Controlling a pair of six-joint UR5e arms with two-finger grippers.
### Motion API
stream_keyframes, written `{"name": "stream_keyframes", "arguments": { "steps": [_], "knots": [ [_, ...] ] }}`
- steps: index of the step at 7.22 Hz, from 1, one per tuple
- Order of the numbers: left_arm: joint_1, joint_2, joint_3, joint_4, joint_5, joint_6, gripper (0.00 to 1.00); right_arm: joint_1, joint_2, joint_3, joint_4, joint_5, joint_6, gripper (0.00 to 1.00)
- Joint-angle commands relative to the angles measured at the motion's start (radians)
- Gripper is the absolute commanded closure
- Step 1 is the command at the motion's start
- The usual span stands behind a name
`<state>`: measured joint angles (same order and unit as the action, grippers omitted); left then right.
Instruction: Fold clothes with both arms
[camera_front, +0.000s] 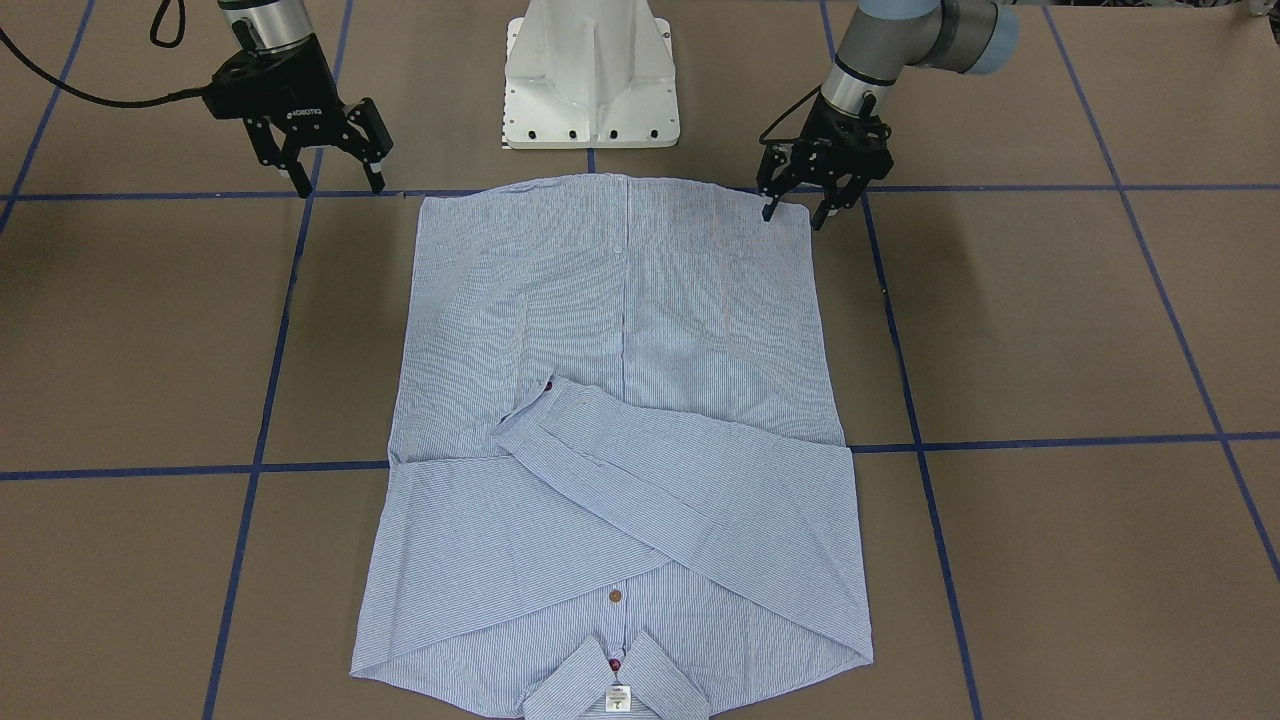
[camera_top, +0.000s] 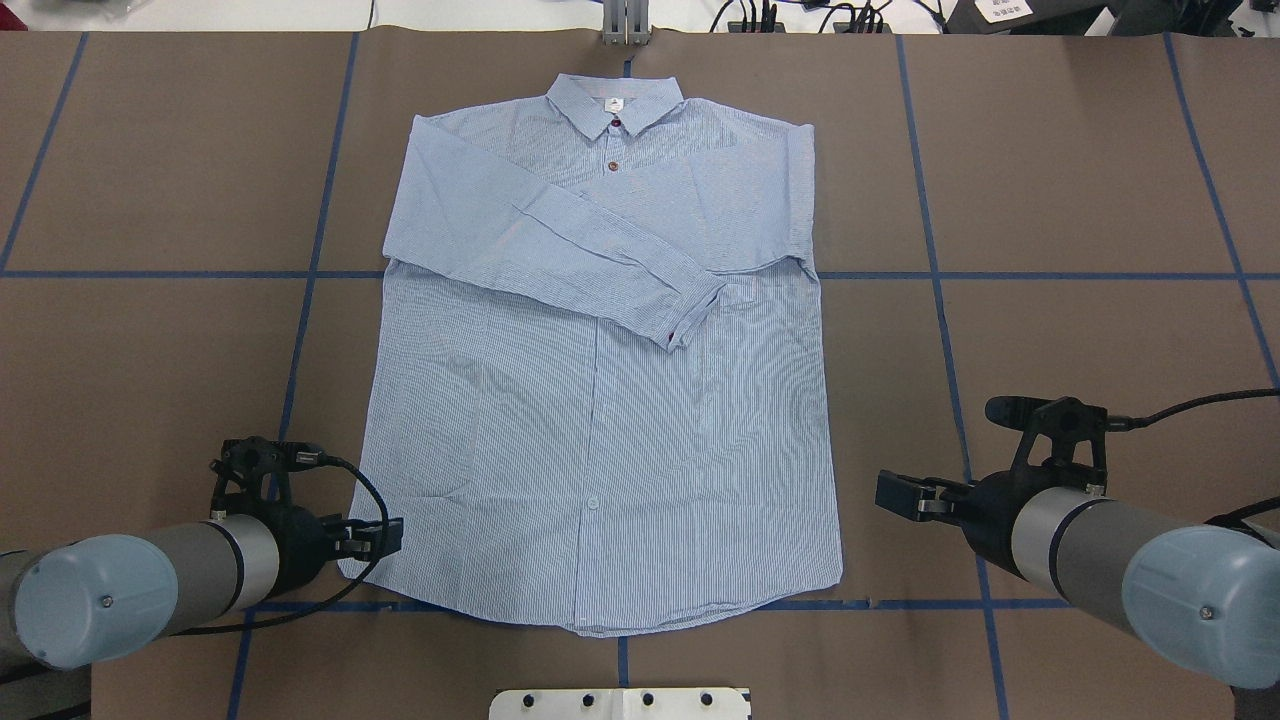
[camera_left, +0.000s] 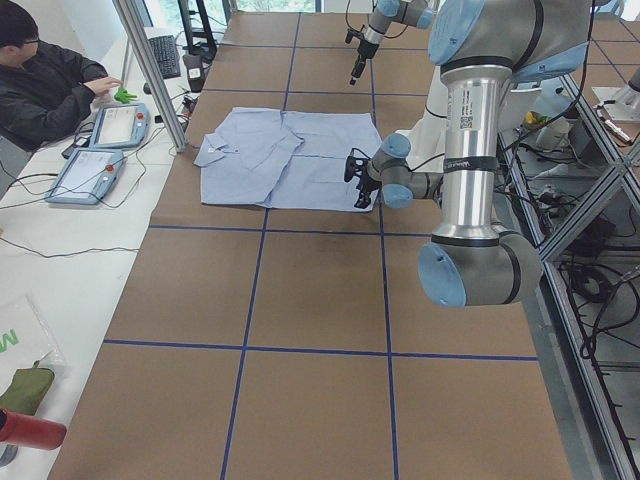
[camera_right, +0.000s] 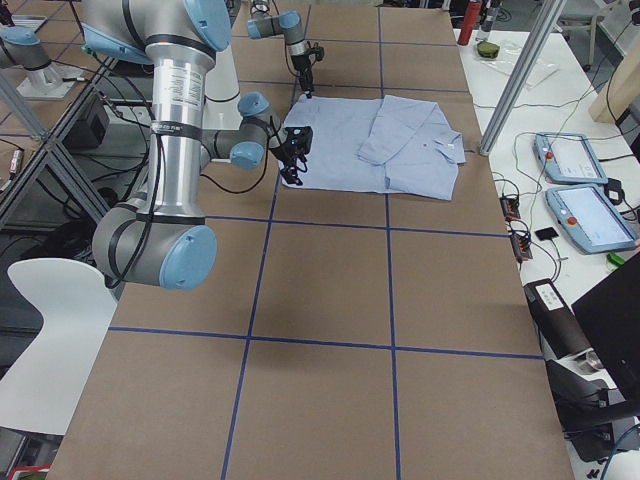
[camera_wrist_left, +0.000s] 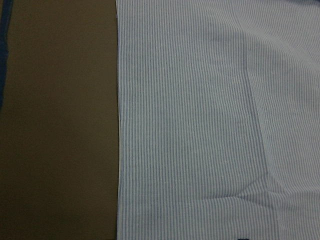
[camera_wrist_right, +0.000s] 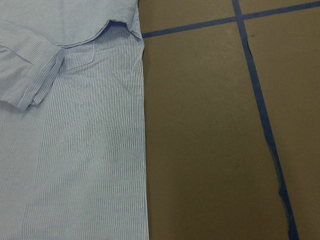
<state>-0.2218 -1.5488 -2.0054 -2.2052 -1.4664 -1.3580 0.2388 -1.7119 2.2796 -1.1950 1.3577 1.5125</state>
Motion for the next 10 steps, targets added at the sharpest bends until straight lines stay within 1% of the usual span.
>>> {"name": "stream_keyframes", "arguments": {
  "steps": [1,6,10],
  "knots": [
    [0.024,0.004,0.001,0.007,0.000,-0.019,0.40,-0.001,-0.002,0.000,0.000,0.000,0.000,0.00],
    [0.029,0.004,-0.007,0.073,-0.002,-0.026,0.40,-0.003,-0.003,-0.002,0.000,0.000,0.000,0.00],
    [0.029,0.004,-0.007,0.096,-0.003,-0.026,0.39,-0.004,-0.003,-0.003,0.000,0.000,0.000,0.00]
  ]
}}
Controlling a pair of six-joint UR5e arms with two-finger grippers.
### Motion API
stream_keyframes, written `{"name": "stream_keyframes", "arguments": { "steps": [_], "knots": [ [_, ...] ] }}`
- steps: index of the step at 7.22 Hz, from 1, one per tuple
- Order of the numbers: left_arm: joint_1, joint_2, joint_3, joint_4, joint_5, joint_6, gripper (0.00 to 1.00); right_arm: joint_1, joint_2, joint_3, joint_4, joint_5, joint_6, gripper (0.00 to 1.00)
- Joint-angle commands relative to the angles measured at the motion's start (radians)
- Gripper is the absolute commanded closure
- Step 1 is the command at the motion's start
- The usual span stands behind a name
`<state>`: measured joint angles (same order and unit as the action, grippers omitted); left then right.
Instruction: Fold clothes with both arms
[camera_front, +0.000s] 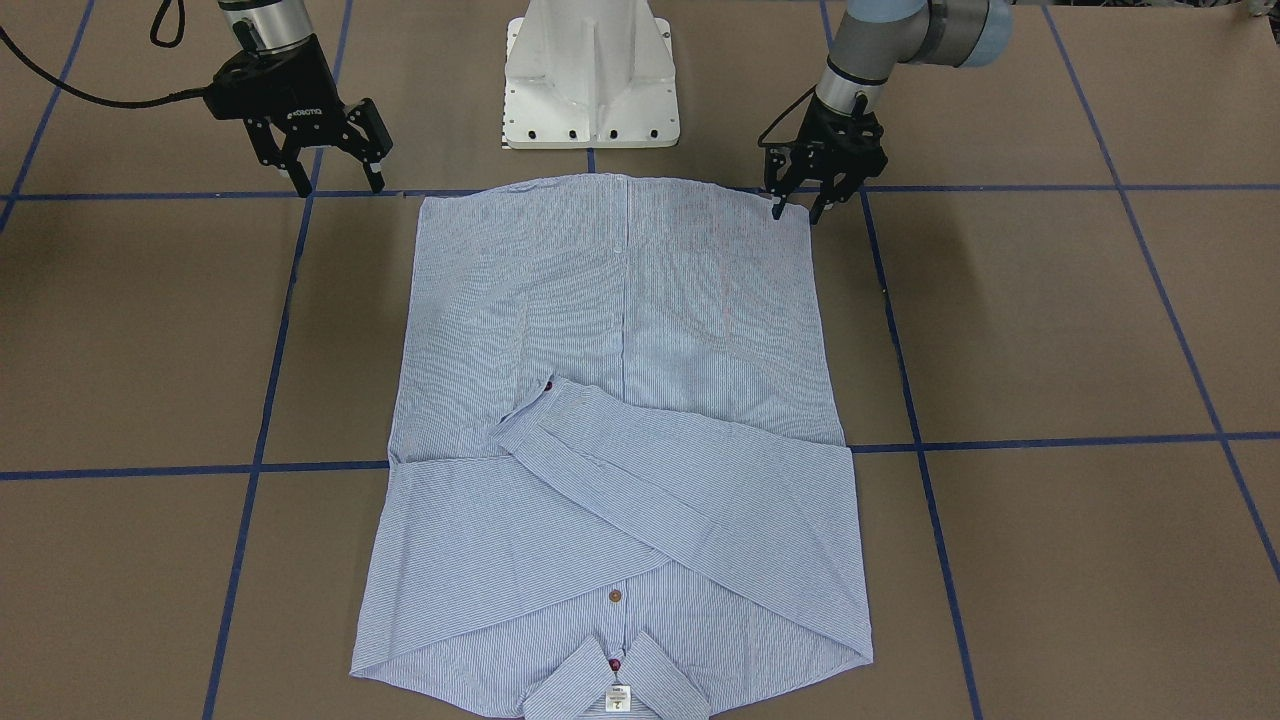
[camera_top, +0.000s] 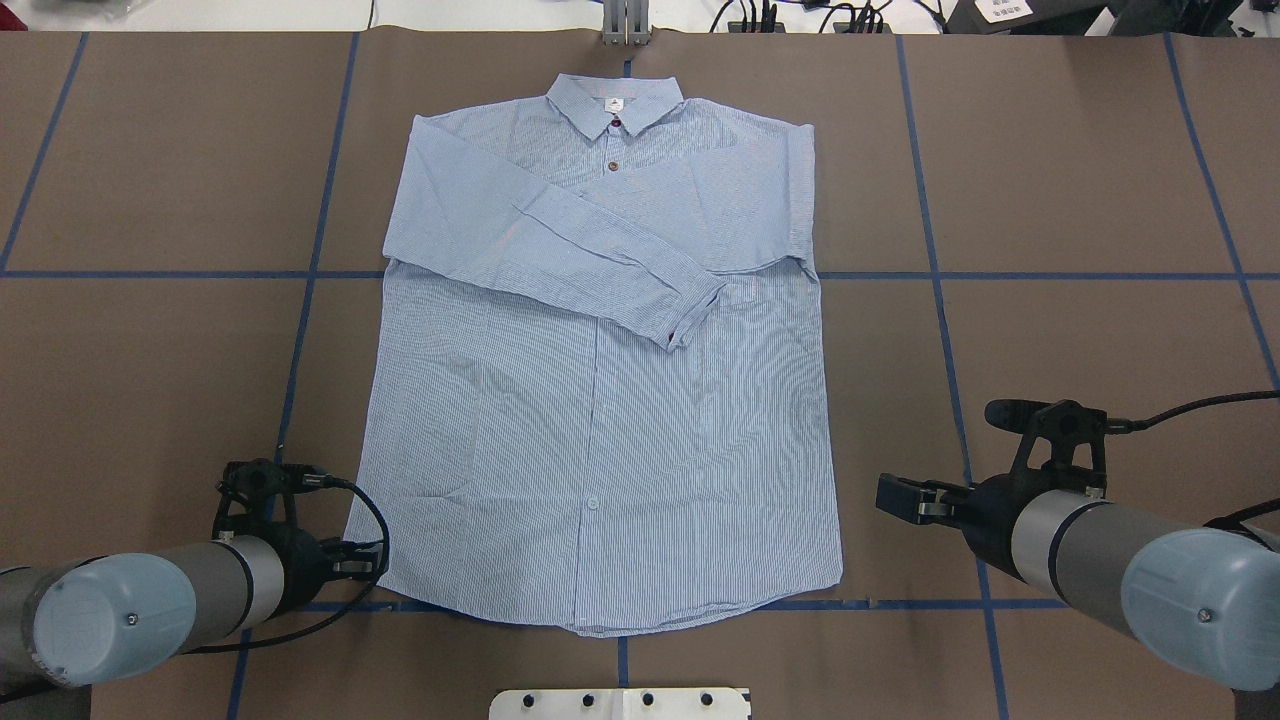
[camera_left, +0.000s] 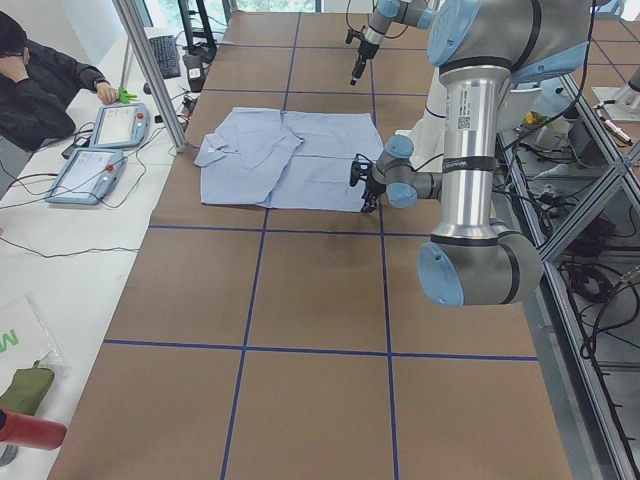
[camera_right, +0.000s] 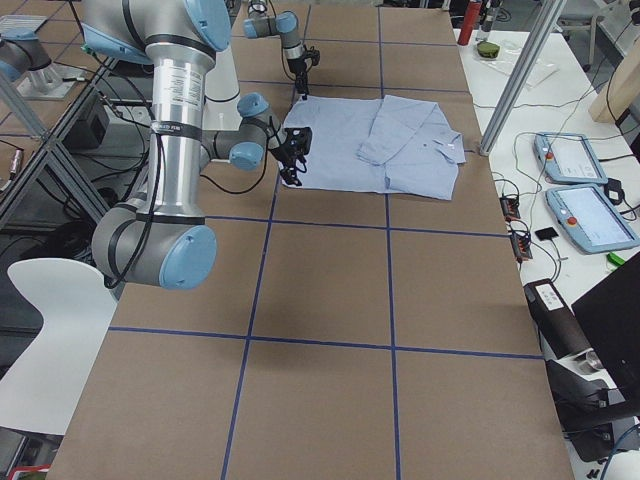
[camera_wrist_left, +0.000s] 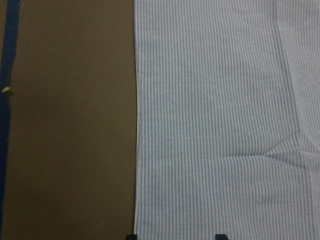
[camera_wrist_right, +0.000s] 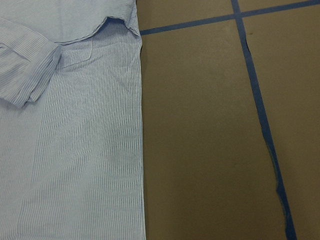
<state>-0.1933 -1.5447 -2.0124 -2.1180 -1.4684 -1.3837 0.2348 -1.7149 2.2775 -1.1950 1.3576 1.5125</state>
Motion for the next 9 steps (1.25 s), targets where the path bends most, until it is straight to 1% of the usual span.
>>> {"name": "stream_keyframes", "arguments": {
  "steps": [1,3,4,5,6,7,8,9],
  "knots": [
    [0.000,0.000,0.000,0.009,-0.001,0.000,0.39,0.000,0.000,-0.001,0.000,0.000,0.000,0.00],
    [0.002,0.000,-0.002,0.012,-0.013,0.000,0.40,-0.002,-0.002,-0.001,0.000,0.000,0.000,0.00],
    [0.006,0.000,-0.002,0.012,-0.012,0.000,0.55,-0.002,-0.002,-0.001,0.000,0.000,0.000,0.00],
    [0.008,0.000,0.000,0.012,-0.012,0.000,0.66,-0.002,-0.002,0.000,0.000,0.000,0.000,0.00],
    [0.008,0.000,-0.002,0.013,-0.012,-0.002,0.75,-0.002,-0.002,-0.001,0.000,0.000,0.000,0.00],
    [0.009,0.015,-0.003,0.012,-0.012,-0.002,0.89,-0.002,-0.002,0.000,0.000,0.000,0.000,0.00],
    [0.009,0.024,-0.024,0.012,-0.012,-0.005,1.00,-0.002,-0.002,0.000,0.000,0.000,0.000,0.00],
    [0.009,0.055,-0.060,0.012,-0.012,-0.005,1.00,-0.002,-0.002,0.000,0.000,-0.002,0.000,0.00]
  ]
}}
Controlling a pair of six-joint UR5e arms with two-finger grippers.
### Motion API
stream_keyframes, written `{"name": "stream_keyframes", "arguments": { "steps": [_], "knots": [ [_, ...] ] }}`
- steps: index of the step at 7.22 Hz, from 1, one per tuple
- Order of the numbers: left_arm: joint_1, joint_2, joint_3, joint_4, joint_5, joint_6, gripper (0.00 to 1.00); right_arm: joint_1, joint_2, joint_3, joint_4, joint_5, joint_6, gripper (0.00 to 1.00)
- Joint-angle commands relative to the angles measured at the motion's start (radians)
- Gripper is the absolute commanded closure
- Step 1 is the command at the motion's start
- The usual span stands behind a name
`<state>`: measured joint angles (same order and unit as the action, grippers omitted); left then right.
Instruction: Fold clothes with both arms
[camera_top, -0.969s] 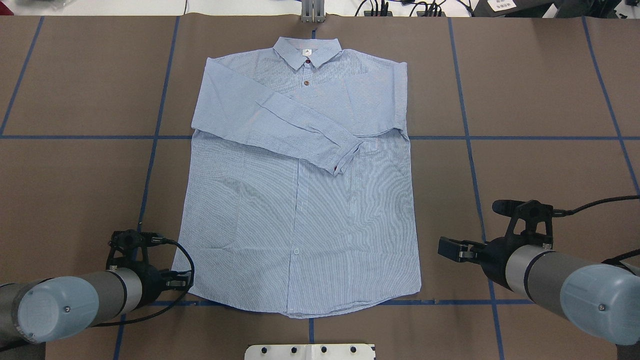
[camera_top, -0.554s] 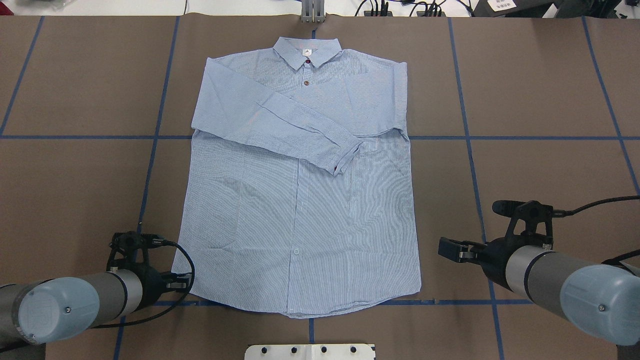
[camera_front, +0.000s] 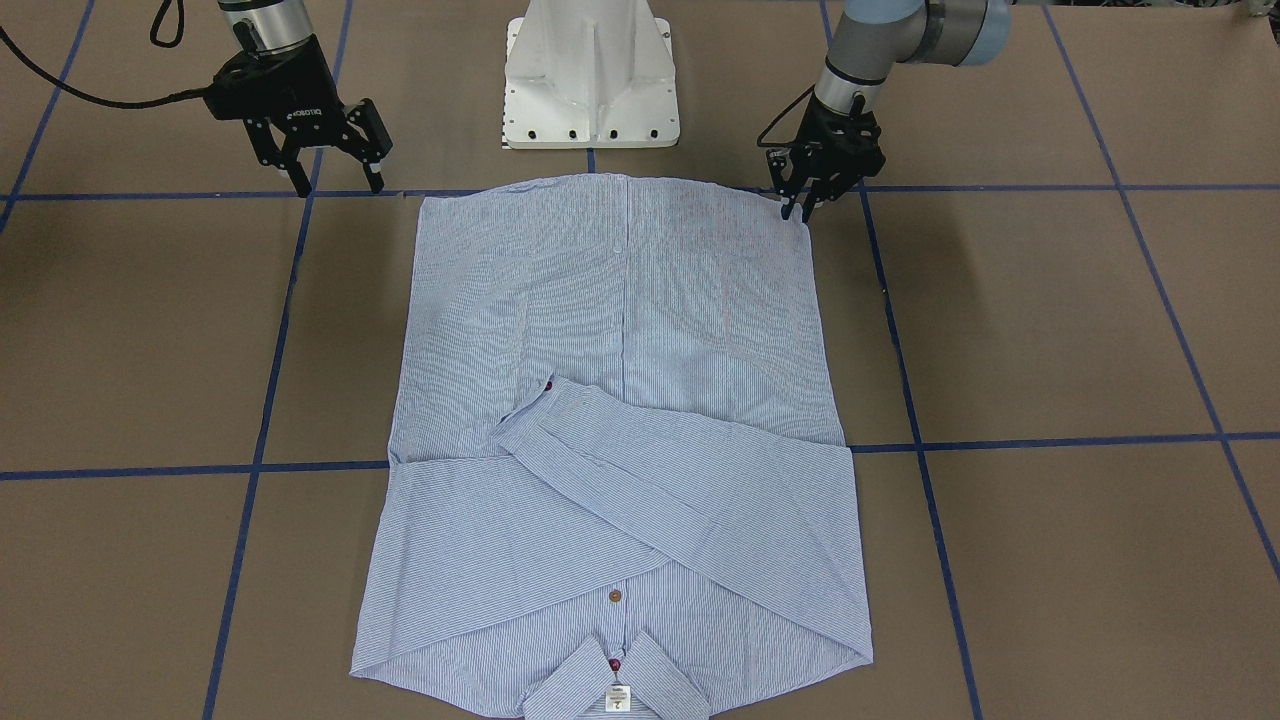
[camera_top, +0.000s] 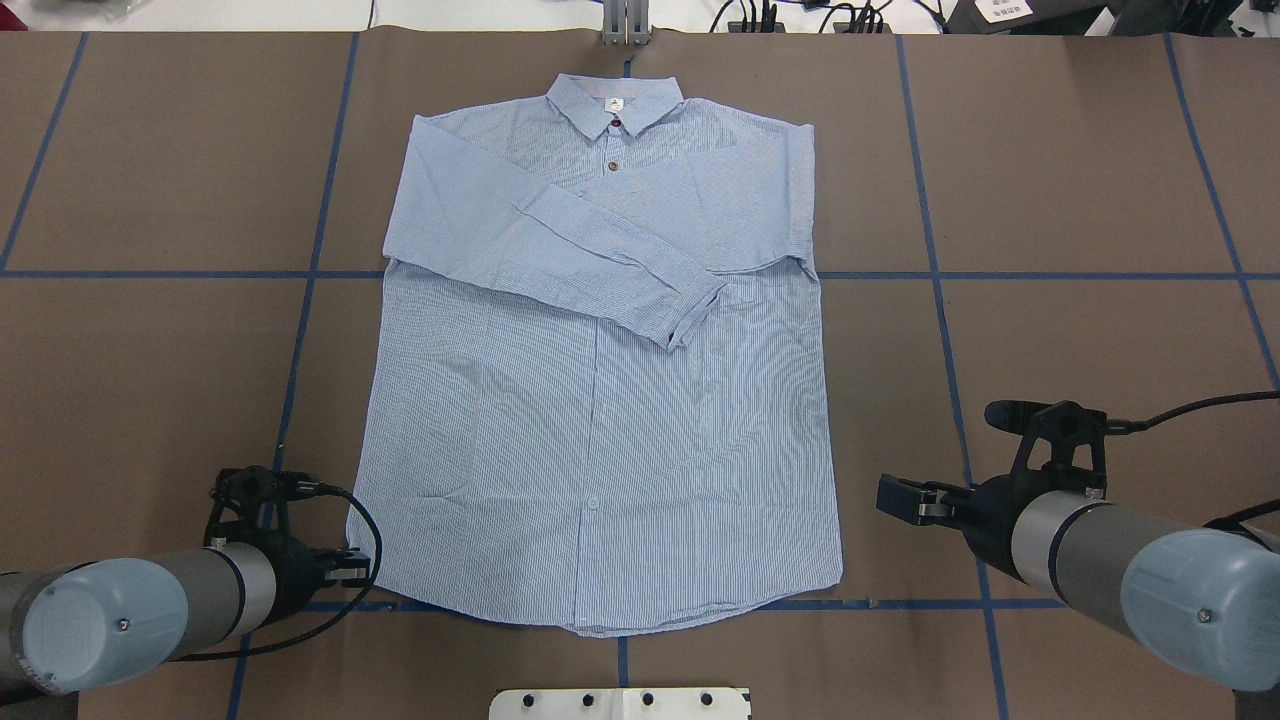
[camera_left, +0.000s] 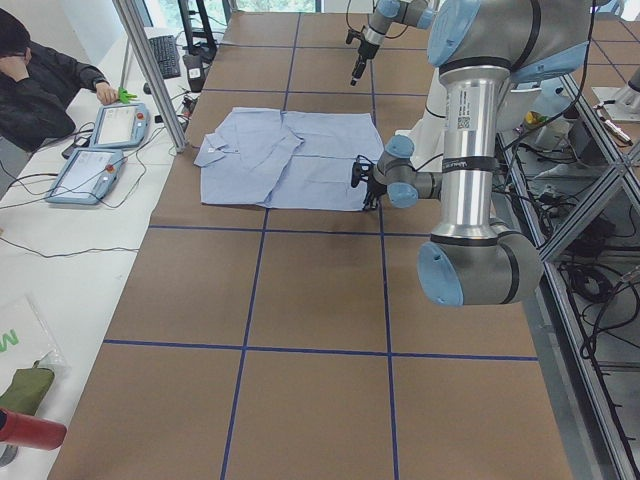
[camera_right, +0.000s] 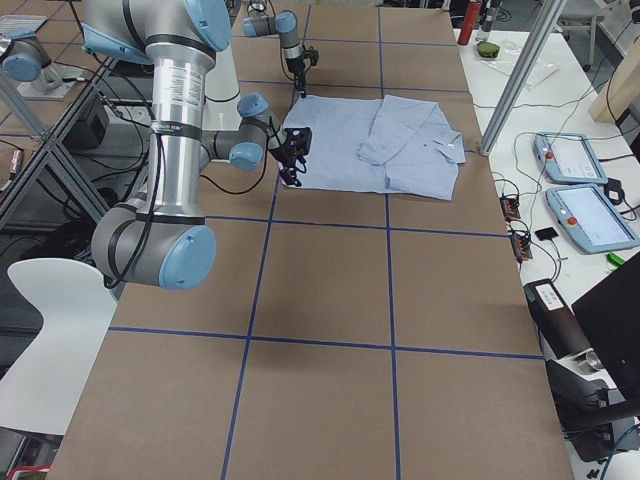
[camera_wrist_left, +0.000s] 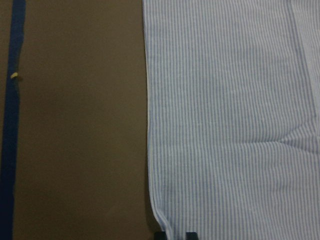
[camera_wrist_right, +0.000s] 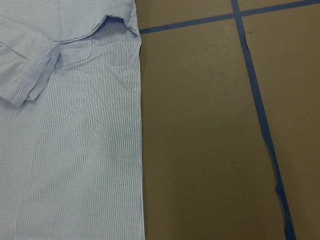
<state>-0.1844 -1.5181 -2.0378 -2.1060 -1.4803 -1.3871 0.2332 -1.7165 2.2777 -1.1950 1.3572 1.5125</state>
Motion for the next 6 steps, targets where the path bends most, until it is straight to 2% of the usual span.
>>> {"name": "stream_keyframes", "arguments": {
  "steps": [1,4,6],
  "knots": [
    [0.000,0.048,-0.066,0.000,0.000,-0.001,1.00,0.000,0.000,0.000,0.002,0.000,0.000,0.00],
    [0.003,0.021,-0.094,0.000,-0.002,-0.001,1.00,-0.018,0.005,0.000,0.000,0.000,0.145,0.04],
    [0.005,0.001,-0.093,0.000,0.000,-0.001,1.00,-0.066,0.040,-0.003,-0.084,-0.004,0.283,0.07]
  ]
}}
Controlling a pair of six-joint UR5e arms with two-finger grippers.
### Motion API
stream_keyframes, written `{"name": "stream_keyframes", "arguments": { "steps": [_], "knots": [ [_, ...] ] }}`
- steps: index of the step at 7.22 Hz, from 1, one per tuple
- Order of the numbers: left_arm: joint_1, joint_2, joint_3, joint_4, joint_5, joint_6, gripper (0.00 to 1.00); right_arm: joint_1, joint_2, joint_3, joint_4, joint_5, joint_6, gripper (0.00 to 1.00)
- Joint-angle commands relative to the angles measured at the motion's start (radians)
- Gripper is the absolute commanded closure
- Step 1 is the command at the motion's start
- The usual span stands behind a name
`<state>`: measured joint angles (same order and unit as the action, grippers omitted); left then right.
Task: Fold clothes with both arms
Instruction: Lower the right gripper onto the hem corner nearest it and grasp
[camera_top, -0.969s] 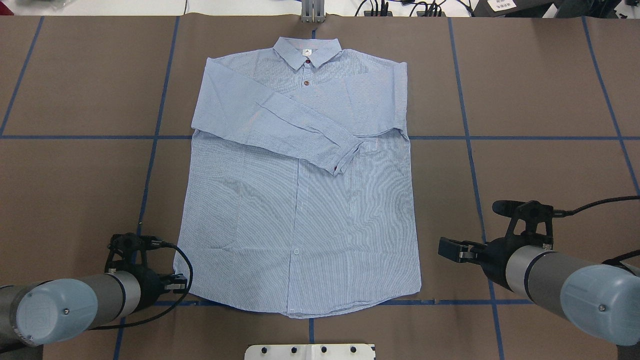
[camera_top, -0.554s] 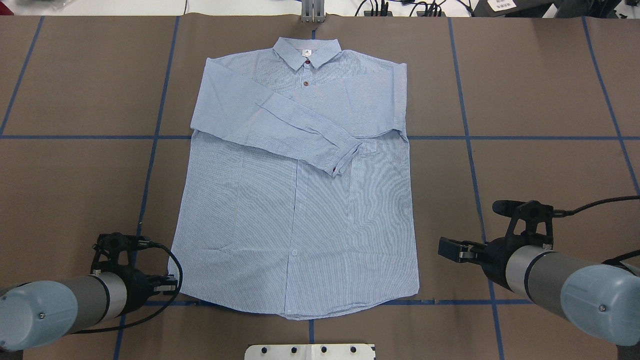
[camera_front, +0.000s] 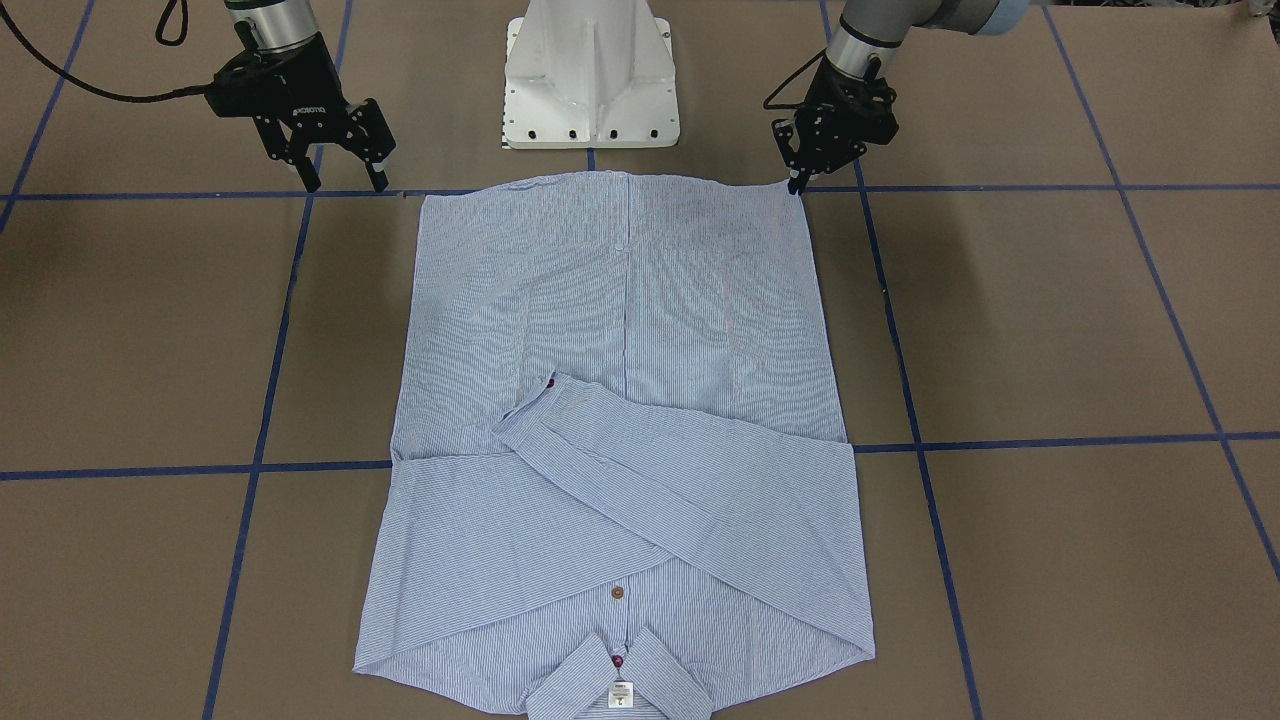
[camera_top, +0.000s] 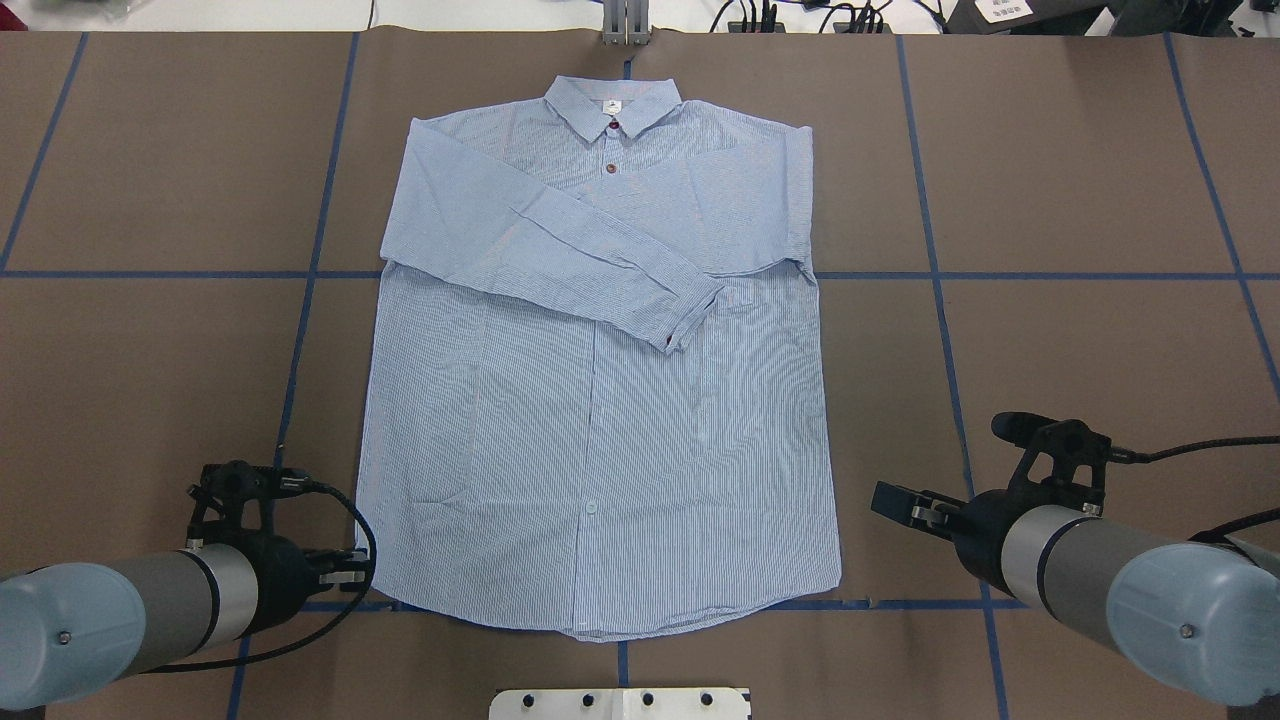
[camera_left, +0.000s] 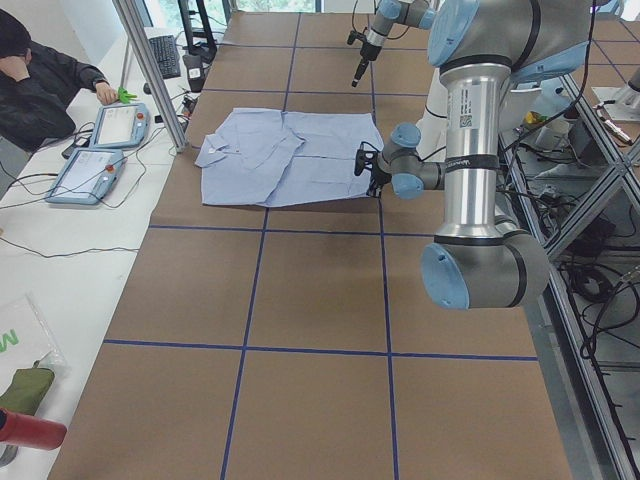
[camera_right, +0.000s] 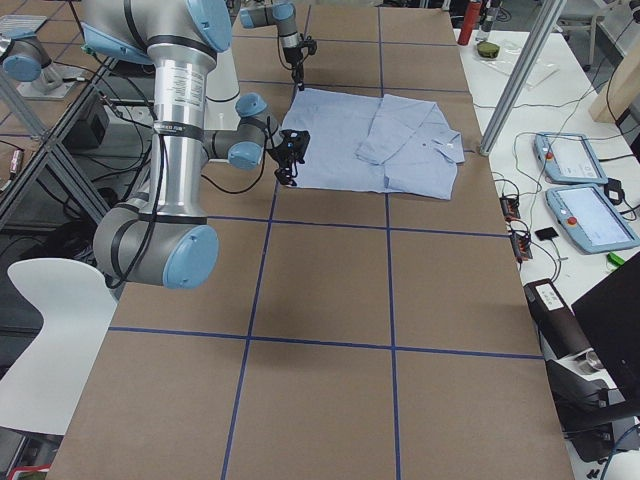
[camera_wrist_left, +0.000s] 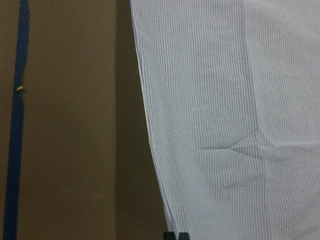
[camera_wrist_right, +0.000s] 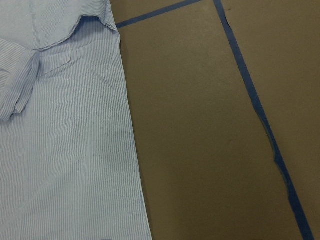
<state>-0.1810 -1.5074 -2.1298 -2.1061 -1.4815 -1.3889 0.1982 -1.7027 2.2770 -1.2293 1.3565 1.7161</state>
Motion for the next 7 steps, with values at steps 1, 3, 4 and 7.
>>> {"name": "stream_keyframes", "arguments": {
  "steps": [1,3,4,7],
  "knots": [
    [0.000,-0.011,0.001,-0.002,0.001,0.001,1.00,-0.067,0.105,-0.005,-0.158,-0.035,0.155,0.10],
    [0.000,-0.011,-0.004,-0.002,-0.002,0.001,1.00,-0.132,0.279,-0.045,-0.369,-0.095,0.250,0.13],
    [0.000,-0.011,-0.005,-0.002,-0.003,0.001,1.00,-0.160,0.290,-0.081,-0.363,-0.129,0.270,0.14],
    [0.000,-0.013,-0.007,-0.005,-0.006,-0.016,1.00,-0.178,0.282,-0.102,-0.352,-0.184,0.272,0.18]
  ]
}}
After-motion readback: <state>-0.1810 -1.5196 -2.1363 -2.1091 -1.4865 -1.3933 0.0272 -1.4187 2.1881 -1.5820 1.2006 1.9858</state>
